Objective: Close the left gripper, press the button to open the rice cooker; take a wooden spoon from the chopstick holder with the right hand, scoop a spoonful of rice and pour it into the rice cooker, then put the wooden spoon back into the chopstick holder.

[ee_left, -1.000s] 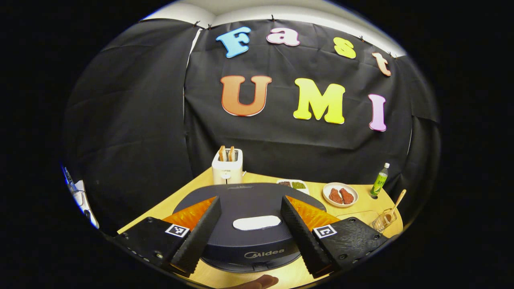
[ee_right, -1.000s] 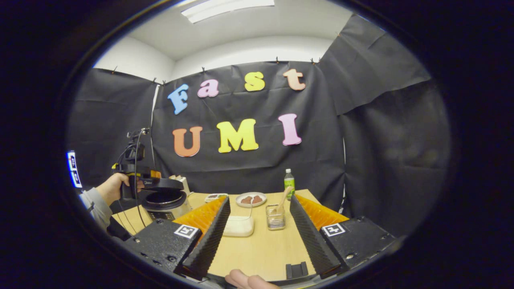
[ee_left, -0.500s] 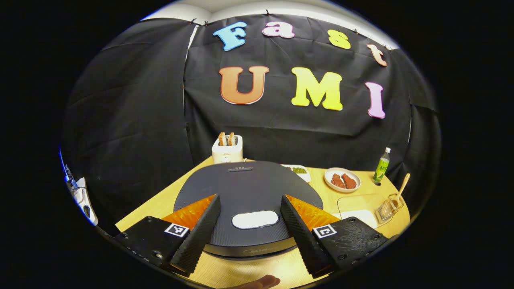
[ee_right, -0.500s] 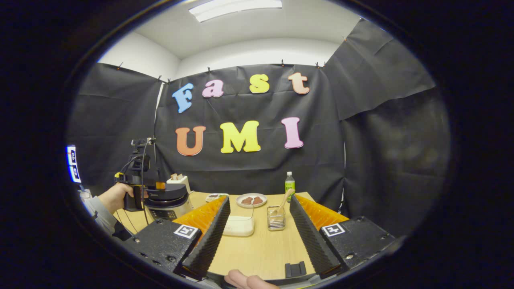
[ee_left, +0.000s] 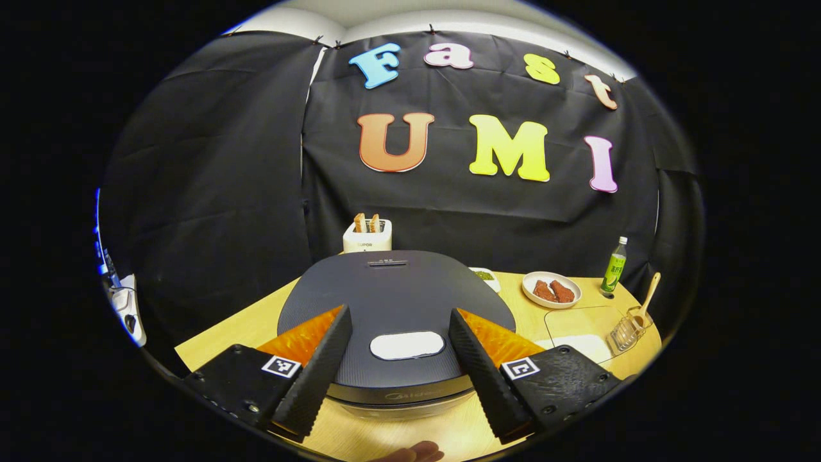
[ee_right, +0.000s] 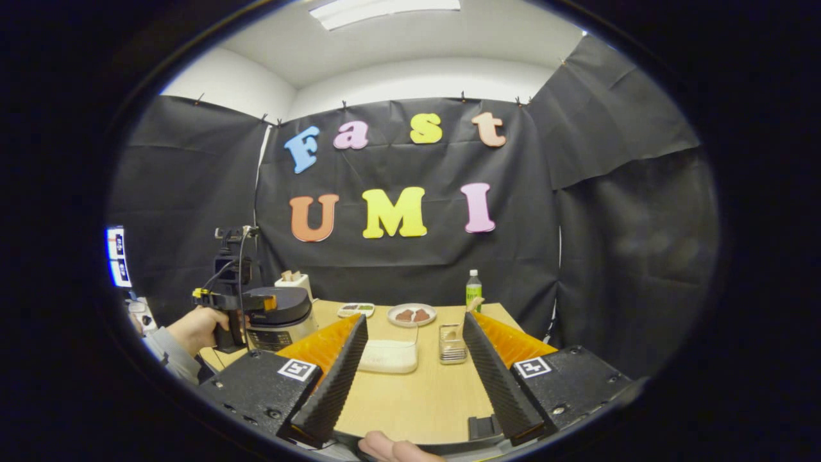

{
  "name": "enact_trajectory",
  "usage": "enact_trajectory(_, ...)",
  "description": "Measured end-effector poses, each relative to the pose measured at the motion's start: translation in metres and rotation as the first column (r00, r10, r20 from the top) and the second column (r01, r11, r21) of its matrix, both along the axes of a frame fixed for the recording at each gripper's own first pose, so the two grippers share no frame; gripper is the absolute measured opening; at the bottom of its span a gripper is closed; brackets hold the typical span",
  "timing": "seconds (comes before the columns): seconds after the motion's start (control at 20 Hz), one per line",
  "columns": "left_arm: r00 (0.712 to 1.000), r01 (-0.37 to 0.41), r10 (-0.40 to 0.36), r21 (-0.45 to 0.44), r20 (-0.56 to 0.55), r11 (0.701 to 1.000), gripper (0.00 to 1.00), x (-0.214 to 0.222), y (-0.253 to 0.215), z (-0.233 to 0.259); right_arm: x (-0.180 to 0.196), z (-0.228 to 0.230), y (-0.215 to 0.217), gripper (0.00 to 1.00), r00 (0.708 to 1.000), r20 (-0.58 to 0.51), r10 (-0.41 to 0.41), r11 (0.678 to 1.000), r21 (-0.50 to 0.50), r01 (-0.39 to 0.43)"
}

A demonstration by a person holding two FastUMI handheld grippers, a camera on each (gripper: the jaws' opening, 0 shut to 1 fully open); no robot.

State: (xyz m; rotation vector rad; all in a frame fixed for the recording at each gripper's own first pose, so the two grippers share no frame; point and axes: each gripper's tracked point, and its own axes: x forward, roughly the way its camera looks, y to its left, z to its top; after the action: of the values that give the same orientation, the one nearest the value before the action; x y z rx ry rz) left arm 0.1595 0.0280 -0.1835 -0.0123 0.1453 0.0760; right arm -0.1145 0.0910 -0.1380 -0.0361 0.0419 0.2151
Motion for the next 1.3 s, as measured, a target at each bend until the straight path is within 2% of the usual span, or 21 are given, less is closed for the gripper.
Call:
enact_trajectory(0.1, 1.000, 0.009, -0.009, 0.021, 0.029, 1.000, 0.99, 0.001, -0.001, -0.007, 0.000, 0.001, 0.005, 0.92, 1.000, -0.001, 0.000, 1.000, -0.005, 0.000)
enact_trajectory(0.15, 0.998, 0.011, -0.012, 0.012, 0.064, 1.000, 0.99, 0.001, -0.001, -0.003, 0.003, 0.001, 0.007, 0.96, 1.000, -0.002, -0.003, 1.000, -0.008, 0.003)
enact_trajectory(0.2, 0.997, 0.012, -0.012, -0.006, 0.074, 1.000, 0.99, 0.001, 0.000, -0.005, 0.003, 0.000, 0.010, 0.92, 1.000, -0.004, -0.002, 1.000, -0.010, 0.002)
enact_trajectory(0.3, 0.993, 0.002, -0.004, 0.018, 0.118, 1.000, 0.99, 0.001, -0.001, -0.003, 0.005, -0.002, 0.014, 0.92, 1.000, -0.014, -0.004, 1.000, -0.012, 0.004)
enact_trajectory(0.4, 0.992, -0.019, 0.010, 0.067, 0.128, 0.998, 0.99, 0.001, -0.001, 0.000, 0.003, -0.002, 0.018, 0.92, 1.000, -0.018, -0.003, 1.000, -0.016, 0.002)
enact_trajectory(0.55, 0.996, 0.018, -0.027, 0.108, 0.081, 0.994, 0.96, -0.010, -0.008, 0.004, 0.006, 0.005, 0.021, 0.92, 1.000, -0.018, 0.000, 1.000, -0.015, -0.001)
enact_trajectory(0.65, 0.996, 0.038, -0.047, 0.112, 0.079, 0.993, 0.94, -0.027, -0.010, 0.015, 0.009, 0.014, 0.019, 0.92, 1.000, -0.010, -0.001, 1.000, -0.001, 0.001)
enact_trajectory(0.7, 0.994, 0.040, -0.052, 0.125, 0.096, 0.991, 0.95, -0.037, -0.011, 0.027, 0.009, 0.020, 0.017, 0.97, 1.000, -0.002, -0.009, 1.000, 0.005, 0.009)
enact_trajectory(0.8, 0.992, 0.038, -0.056, 0.160, 0.113, 0.986, 0.95, -0.059, -0.011, 0.042, 0.008, 0.027, 0.015, 0.96, 1.000, 0.010, -0.015, 1.000, 0.020, 0.015)
enact_trajectory(0.85, 0.992, 0.029, -0.049, 0.167, 0.115, 0.986, 0.95, -0.072, -0.011, 0.049, 0.007, 0.029, 0.015, 0.92, 1.000, 0.012, -0.014, 1.000, 0.023, 0.014)
enact_trajectory(0.9, 0.993, 0.024, -0.042, 0.156, 0.108, 0.988, 0.95, -0.085, -0.012, 0.056, 0.006, 0.031, 0.014, 0.97, 1.000, 0.015, -0.016, 1.000, 0.024, 0.016)
enact_trajectory(0.95, 0.991, 0.030, -0.049, 0.147, 0.124, 0.989, 1.00, -0.100, -0.016, 0.067, 0.007, 0.033, 0.011, 0.96, 1.000, 0.020, -0.022, 1.000, 0.021, 0.022)
enact_trajectory(1.0, 0.989, 0.024, -0.043, 0.134, 0.142, 0.991, 0.95, -0.114, -0.019, 0.079, 0.008, 0.035, 0.009, 0.97, 0.999, 0.024, -0.029, 0.999, 0.016, 0.029)
enact_trajectory(1.15, 0.981, 0.026, -0.042, 0.087, 0.191, 0.996, 0.96, -0.160, -0.025, 0.108, 0.007, 0.040, 0.011, 0.96, 0.999, 0.034, -0.036, 0.999, 0.007, 0.036)
enact_trajectory(1.2, 0.975, 0.036, -0.053, 0.082, 0.217, 0.996, 1.00, -0.175, -0.030, 0.118, 0.005, 0.041, 0.011, 0.96, 0.999, 0.036, -0.034, 0.999, 0.007, 0.034)
enact_trajectory(1.3, 0.958, 0.063, -0.088, 0.098, 0.272, 0.993, 0.96, -0.204, -0.041, 0.133, -0.001, 0.044, 0.011, 0.97, 0.998, 0.047, -0.031, 1.000, 0.005, 0.031)
